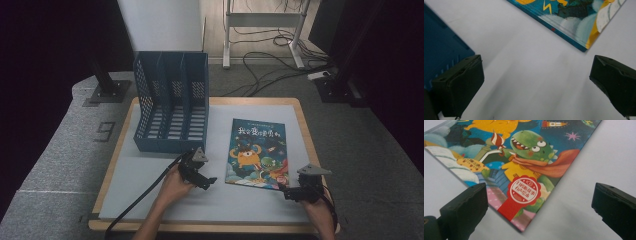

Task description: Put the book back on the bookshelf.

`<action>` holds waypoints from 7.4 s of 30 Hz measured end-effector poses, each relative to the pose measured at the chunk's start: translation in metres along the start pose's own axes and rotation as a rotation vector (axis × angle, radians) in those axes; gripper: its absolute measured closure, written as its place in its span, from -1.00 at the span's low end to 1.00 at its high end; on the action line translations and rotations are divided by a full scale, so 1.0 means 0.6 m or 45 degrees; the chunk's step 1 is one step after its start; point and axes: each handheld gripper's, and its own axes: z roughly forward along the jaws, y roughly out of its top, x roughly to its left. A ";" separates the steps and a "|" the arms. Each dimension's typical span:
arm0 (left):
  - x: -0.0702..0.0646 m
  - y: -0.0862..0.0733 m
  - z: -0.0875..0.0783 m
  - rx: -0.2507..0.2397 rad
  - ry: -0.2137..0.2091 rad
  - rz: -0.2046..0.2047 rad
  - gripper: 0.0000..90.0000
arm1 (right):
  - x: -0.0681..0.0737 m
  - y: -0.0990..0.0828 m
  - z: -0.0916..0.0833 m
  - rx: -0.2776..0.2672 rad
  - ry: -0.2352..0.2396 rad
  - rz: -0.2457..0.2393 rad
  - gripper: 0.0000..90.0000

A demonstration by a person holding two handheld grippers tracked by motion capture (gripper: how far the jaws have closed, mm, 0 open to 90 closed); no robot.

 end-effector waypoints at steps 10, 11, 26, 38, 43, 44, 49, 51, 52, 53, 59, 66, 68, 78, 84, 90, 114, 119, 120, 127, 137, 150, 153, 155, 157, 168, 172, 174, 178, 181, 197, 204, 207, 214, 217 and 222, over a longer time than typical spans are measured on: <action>-0.003 0.014 0.038 -0.006 0.031 -0.003 -0.99 | -0.008 0.009 0.019 0.020 0.005 -0.011 -0.99; -0.003 0.016 0.040 -0.009 0.030 0.001 -0.99 | -0.009 0.009 0.021 0.022 0.006 -0.013 -0.99; -0.007 0.030 0.070 -0.018 0.039 0.021 -1.00 | -0.018 0.021 0.053 0.049 0.042 -0.002 -0.96; -0.033 0.034 0.083 -0.061 -0.031 0.057 -1.00 | -0.031 0.017 0.053 0.055 0.077 0.018 -0.95; -0.060 0.049 0.097 -0.071 -0.105 0.111 -1.00 | -0.045 0.017 0.051 0.067 0.079 0.029 -0.95; -0.060 0.049 0.097 -0.071 -0.105 0.111 -1.00 | -0.045 0.017 0.051 0.067 0.079 0.029 -0.95; -0.062 0.062 0.110 -0.055 -0.193 0.117 -1.00 | -0.060 0.029 0.067 0.071 0.102 0.044 -0.95; -0.059 0.066 0.113 -0.058 -0.223 0.121 -1.00 | -0.062 0.034 0.073 0.074 0.101 0.045 -0.97; -0.059 0.066 0.113 -0.058 -0.223 0.121 -1.00 | -0.062 0.034 0.073 0.074 0.101 0.045 -0.97; -0.058 0.068 0.115 -0.058 -0.243 0.126 -1.00 | -0.063 0.037 0.075 0.079 0.097 0.047 -0.98; -0.071 0.076 0.122 -0.043 -0.307 0.205 -1.00 | -0.064 0.042 0.075 0.113 0.110 0.043 -0.92; -0.082 0.078 0.122 -0.080 -0.257 0.190 -1.00 | -0.058 0.039 0.068 0.126 0.110 0.031 -0.89; -0.077 0.078 0.121 -0.068 -0.281 0.191 -1.00 | -0.058 0.037 0.065 0.120 0.113 0.042 -0.84; -0.034 0.072 0.115 0.009 -0.248 0.187 -1.00 | -0.069 0.038 0.068 0.099 0.135 0.042 -0.81; -0.036 0.071 0.118 -0.019 -0.267 0.210 -1.00 | -0.071 0.051 0.083 0.105 0.119 0.045 -0.86; -0.043 0.071 0.119 -0.022 -0.283 0.230 -1.00 | -0.074 0.049 0.080 0.103 0.120 0.044 -0.80; -0.118 0.041 0.092 -0.020 -0.331 0.274 -1.00 | -0.039 0.004 0.029 0.110 0.153 0.002 -0.79; -0.144 0.028 0.080 -0.019 -0.334 0.271 -1.00 | -0.021 -0.011 0.010 0.114 0.141 -0.009 -0.79; -0.147 0.025 0.078 -0.019 -0.336 0.269 -1.00 | -0.019 -0.013 0.008 0.118 0.142 -0.012 -0.79; -0.154 0.020 0.073 -0.018 -0.341 0.267 -1.00 | -0.009 -0.019 -0.001 0.132 0.144 -0.014 -0.79; -0.123 0.027 0.078 -0.015 -0.310 0.246 -1.00 | -0.019 -0.019 -0.002 0.119 0.169 0.012 -0.72; -0.107 0.031 0.084 -0.023 -0.330 0.233 -1.00 | -0.043 0.026 0.037 0.105 0.205 0.108 -0.68; -0.107 0.031 0.084 -0.023 -0.327 0.237 -1.00 | -0.047 0.035 0.041 0.113 0.203 0.163 -0.63; -0.108 0.031 0.084 -0.022 -0.325 0.239 -1.00 | -0.055 0.039 0.038 0.132 0.237 0.253 -0.60; -0.108 0.031 0.084 -0.022 -0.324 0.239 -1.00 | -0.062 0.040 0.036 0.147 0.271 0.299 -0.59; -0.108 0.031 0.084 -0.023 -0.325 0.238 -1.00 | -0.067 0.039 0.009 0.145 0.298 0.329 -0.43; -0.107 0.031 0.084 -0.023 -0.326 0.238 -1.00 | -0.073 0.044 -0.013 0.119 0.328 0.325 -0.28; -0.108 0.031 0.084 -0.023 -0.326 0.238 -1.00 | -0.073 0.044 -0.019 0.126 0.333 0.320 -0.24; -0.107 0.031 0.084 -0.023 -0.326 0.238 -1.00 | -0.073 0.040 -0.027 0.143 0.334 0.308 -0.17; -0.107 0.031 0.084 -0.023 -0.326 0.239 -1.00 | -0.076 0.036 -0.034 0.140 0.359 0.320 -0.15; -0.107 0.031 0.084 -0.023 -0.326 0.239 -1.00 | -0.085 0.048 -0.045 0.066 0.449 0.392 -0.19; -0.109 0.030 0.084 -0.022 -0.318 0.244 -1.00 | -0.095 0.054 -0.038 0.011 0.476 0.486 -0.19; -0.110 0.030 0.084 -0.022 -0.314 0.246 -1.00 | -0.093 0.056 -0.037 0.006 0.466 0.492 -0.19; -0.110 0.030 0.084 -0.022 -0.313 0.246 -1.00 | -0.096 0.040 -0.034 0.013 0.500 0.544 -0.15; -0.110 0.030 0.084 -0.021 -0.314 0.246 -1.00 | -0.096 0.022 -0.034 0.008 0.662 0.586 0.12; -0.110 0.030 0.084 -0.022 -0.314 0.246 -1.00 | -0.051 0.040 -0.026 0.114 0.630 0.393 0.07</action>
